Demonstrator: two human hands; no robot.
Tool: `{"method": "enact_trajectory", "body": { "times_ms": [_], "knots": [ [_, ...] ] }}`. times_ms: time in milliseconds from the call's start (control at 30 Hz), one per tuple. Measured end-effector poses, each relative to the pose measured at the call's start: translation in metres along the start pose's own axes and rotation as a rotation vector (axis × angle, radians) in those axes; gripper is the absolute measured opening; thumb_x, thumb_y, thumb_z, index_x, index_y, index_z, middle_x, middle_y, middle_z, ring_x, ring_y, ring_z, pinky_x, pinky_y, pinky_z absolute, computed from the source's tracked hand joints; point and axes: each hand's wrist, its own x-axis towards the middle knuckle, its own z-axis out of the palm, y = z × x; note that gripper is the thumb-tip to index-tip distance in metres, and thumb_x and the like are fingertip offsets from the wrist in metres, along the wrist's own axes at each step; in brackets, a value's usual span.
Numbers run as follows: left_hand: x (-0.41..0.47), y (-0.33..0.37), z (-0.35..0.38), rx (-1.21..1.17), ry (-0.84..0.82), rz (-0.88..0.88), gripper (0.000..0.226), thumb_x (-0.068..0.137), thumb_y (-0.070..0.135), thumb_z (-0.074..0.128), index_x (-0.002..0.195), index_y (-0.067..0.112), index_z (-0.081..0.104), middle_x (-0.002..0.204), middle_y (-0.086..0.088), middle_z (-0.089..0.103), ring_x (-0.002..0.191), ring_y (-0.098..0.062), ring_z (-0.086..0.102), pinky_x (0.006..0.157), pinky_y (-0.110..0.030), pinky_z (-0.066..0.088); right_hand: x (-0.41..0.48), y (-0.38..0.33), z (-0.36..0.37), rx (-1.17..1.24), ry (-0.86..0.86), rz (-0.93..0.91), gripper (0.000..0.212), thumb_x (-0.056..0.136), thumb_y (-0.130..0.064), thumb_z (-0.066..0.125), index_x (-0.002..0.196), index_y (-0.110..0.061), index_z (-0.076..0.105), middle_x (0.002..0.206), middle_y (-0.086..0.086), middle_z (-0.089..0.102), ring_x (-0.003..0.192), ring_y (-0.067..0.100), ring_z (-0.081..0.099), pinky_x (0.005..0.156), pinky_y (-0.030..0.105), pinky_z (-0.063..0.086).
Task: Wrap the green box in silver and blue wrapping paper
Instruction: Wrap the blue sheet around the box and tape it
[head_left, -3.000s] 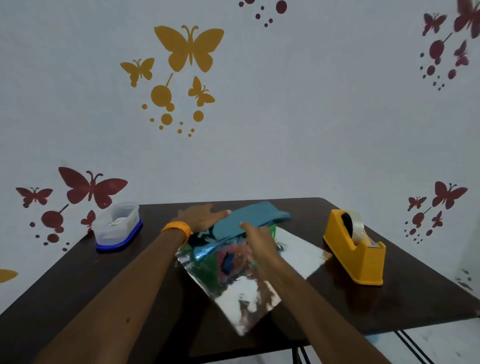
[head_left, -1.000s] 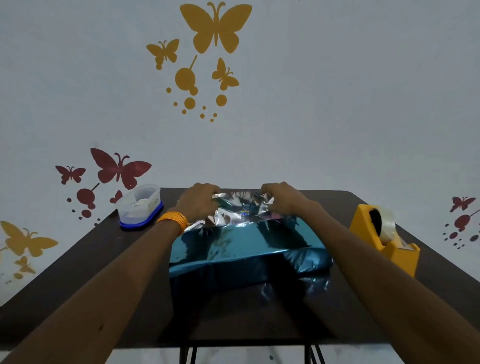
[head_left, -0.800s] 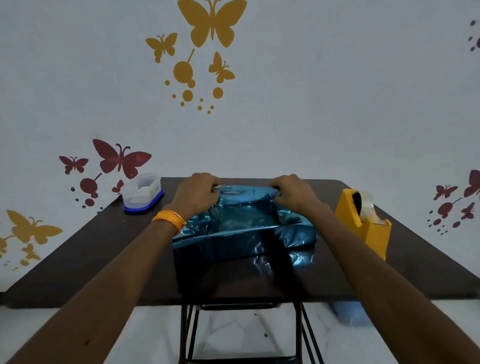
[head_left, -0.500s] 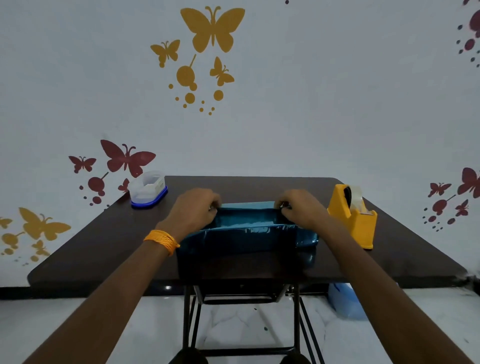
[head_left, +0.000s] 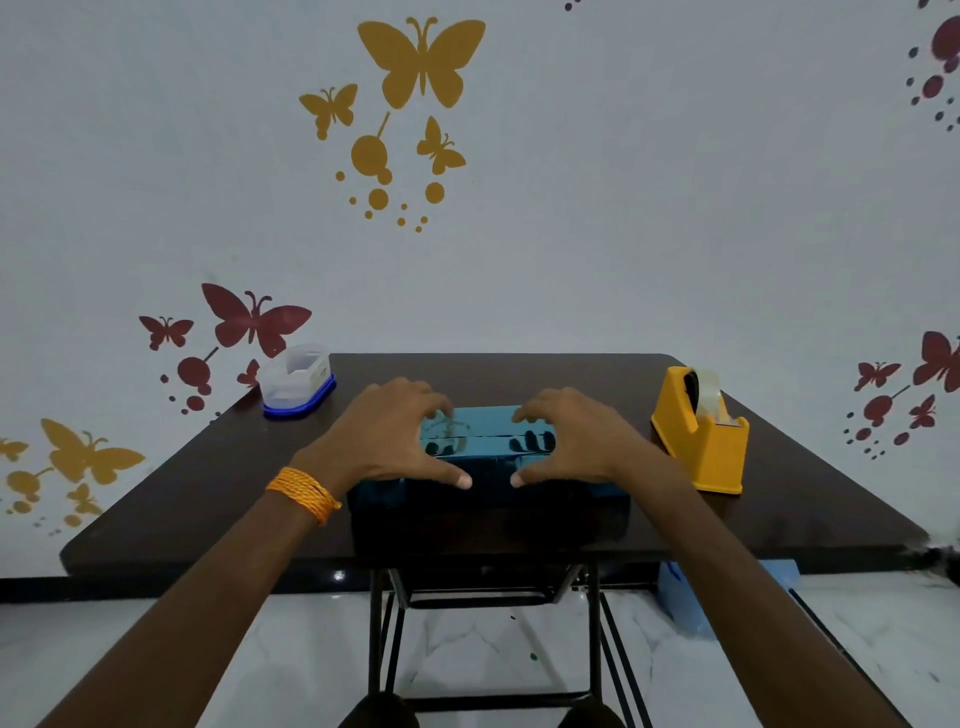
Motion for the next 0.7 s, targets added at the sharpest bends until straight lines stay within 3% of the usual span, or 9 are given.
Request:
{"method": "enact_trajectory", "body": {
  "times_ms": [100,200,300,700],
  "knots": [
    [0.01,0.006,0.009,0.079,-0.01,0.021,0.087,0.066,0.081,0.063,0.135,0.029,0.053,0.12,0.008,0.058,0.108,-0.013,0.052,0.089,-0.036,0.045,0.007,-0.008,0.012,-0.036,0.01,-0.036,0.071,0.076,-0.057,0.078,0.136,-0.024,0.058,0.123,-0.004,0.056,0.114,0.016,0.05,0.09,0.036,0.048],
    [0.02,0.002,0.013,0.099,0.018,0.007,0.062,0.075,0.068,0.068,0.124,0.029,0.062,0.114,0.007,0.061,0.103,-0.013,0.053,0.084,-0.033,0.047,0.016,-0.008,0.016,-0.073,0.052,-0.036,0.059,0.08,-0.05,0.077,0.13,-0.022,0.063,0.121,-0.003,0.058,0.11,0.017,0.052,0.088,0.037,0.05],
    [0.029,-0.004,0.02,0.064,0.045,-0.025,0.053,0.077,0.064,0.068,0.116,0.028,0.066,0.109,0.007,0.061,0.098,-0.013,0.055,0.082,-0.033,0.048,0.028,-0.007,0.022,-0.08,0.075,-0.005,0.053,0.083,-0.047,0.076,0.128,-0.022,0.064,0.121,-0.003,0.058,0.111,0.017,0.051,0.084,0.037,0.051],
    [0.06,-0.022,0.037,0.083,0.106,-0.059,0.05,0.077,0.059,0.071,0.114,0.025,0.065,0.106,0.006,0.059,0.098,-0.016,0.056,0.082,-0.034,0.044,0.057,0.004,0.043,-0.077,0.177,0.019,0.045,0.087,-0.044,0.073,0.125,-0.022,0.064,0.119,-0.003,0.059,0.112,0.018,0.051,0.084,0.029,0.043]
  ]
}}
